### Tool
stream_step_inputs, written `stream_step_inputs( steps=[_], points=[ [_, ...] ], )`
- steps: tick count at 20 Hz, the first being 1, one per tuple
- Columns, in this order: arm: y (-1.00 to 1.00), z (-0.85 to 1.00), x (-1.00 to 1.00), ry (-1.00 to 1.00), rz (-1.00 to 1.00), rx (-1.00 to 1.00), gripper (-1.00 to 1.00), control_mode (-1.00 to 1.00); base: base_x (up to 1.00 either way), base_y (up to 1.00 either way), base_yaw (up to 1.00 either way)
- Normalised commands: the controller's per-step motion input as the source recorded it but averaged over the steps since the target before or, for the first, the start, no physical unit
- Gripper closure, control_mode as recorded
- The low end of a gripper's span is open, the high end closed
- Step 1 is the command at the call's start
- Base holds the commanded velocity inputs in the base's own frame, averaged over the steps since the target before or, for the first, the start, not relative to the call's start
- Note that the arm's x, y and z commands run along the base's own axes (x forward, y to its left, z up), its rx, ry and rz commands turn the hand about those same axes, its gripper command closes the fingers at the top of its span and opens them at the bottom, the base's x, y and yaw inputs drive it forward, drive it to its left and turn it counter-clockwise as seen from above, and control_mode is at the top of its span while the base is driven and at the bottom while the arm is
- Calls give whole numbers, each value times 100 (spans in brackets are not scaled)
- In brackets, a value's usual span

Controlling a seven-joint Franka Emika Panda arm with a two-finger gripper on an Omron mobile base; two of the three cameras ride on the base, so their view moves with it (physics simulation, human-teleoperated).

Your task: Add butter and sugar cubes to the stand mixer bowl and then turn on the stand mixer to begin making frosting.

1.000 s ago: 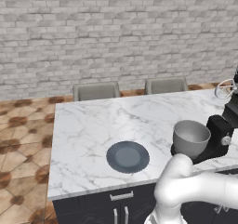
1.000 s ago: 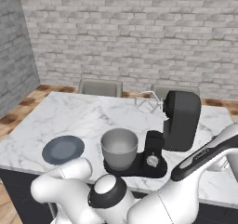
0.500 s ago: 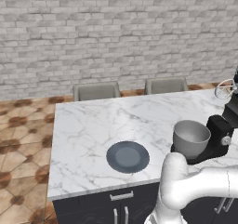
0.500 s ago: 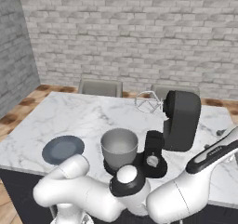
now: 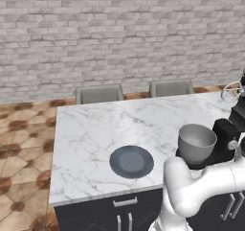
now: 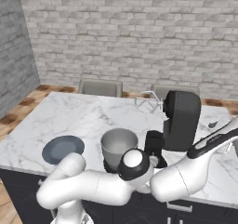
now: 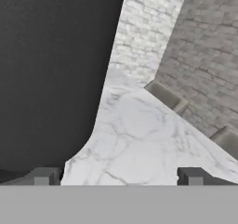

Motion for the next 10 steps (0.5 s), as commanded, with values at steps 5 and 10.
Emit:
stream_step_inputs(
  steps=[5,10],
  points=[
    [53,20,-3,0,14,-3,-100,-100,0,0,0],
    [83,37,-24,0,7,-12,-100,-100,0,0,0]
  ],
)
